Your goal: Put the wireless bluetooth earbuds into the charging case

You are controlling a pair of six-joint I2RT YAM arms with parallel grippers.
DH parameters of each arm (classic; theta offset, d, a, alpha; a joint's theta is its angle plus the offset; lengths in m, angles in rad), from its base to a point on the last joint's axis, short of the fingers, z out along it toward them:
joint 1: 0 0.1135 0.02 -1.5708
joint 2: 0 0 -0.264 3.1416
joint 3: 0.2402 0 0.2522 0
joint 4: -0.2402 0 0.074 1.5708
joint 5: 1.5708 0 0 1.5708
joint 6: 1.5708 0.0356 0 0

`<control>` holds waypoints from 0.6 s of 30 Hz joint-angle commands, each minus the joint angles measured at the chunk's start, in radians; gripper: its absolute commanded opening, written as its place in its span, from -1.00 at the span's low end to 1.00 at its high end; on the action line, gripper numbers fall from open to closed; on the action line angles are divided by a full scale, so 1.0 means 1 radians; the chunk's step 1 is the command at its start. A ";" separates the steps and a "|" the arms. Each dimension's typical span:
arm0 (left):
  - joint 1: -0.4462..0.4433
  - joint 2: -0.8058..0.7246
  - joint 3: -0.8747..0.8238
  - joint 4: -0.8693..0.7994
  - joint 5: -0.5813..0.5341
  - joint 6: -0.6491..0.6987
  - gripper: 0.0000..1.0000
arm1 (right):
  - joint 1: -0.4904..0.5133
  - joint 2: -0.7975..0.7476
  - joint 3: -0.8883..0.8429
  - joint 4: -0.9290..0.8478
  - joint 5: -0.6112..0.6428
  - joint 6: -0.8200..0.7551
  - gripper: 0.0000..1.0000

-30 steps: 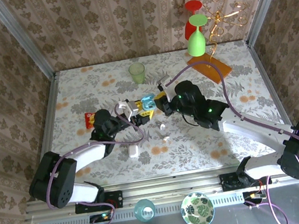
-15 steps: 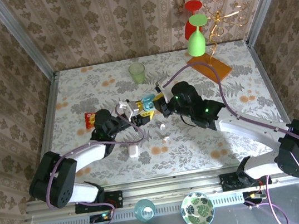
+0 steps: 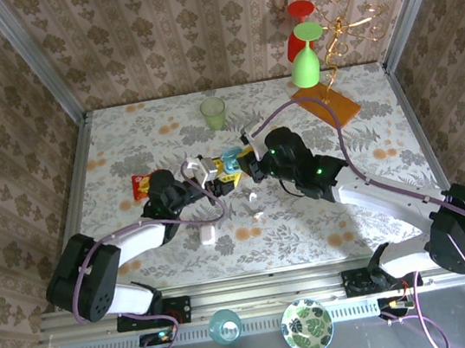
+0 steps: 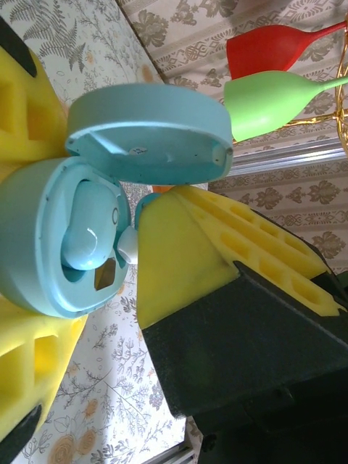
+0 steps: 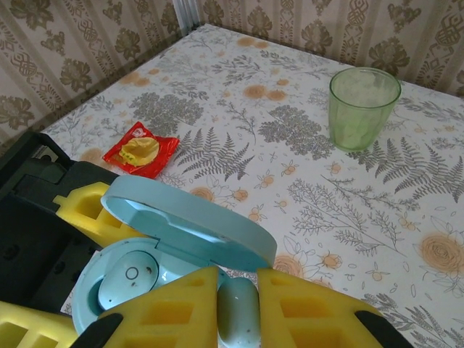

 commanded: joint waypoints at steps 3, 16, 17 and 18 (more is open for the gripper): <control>-0.009 0.001 0.018 0.058 0.010 -0.015 -0.50 | 0.008 0.015 0.027 0.029 -0.005 0.006 -0.65; -0.009 0.009 0.014 0.088 -0.004 -0.036 -0.49 | 0.009 0.029 0.065 -0.032 -0.075 -0.051 -0.53; -0.009 0.007 0.013 0.087 -0.004 -0.035 -0.50 | 0.009 0.028 0.069 -0.035 -0.083 -0.050 -0.51; -0.009 0.007 0.012 0.088 -0.005 -0.034 -0.49 | 0.009 0.025 0.071 -0.036 -0.089 -0.048 -0.50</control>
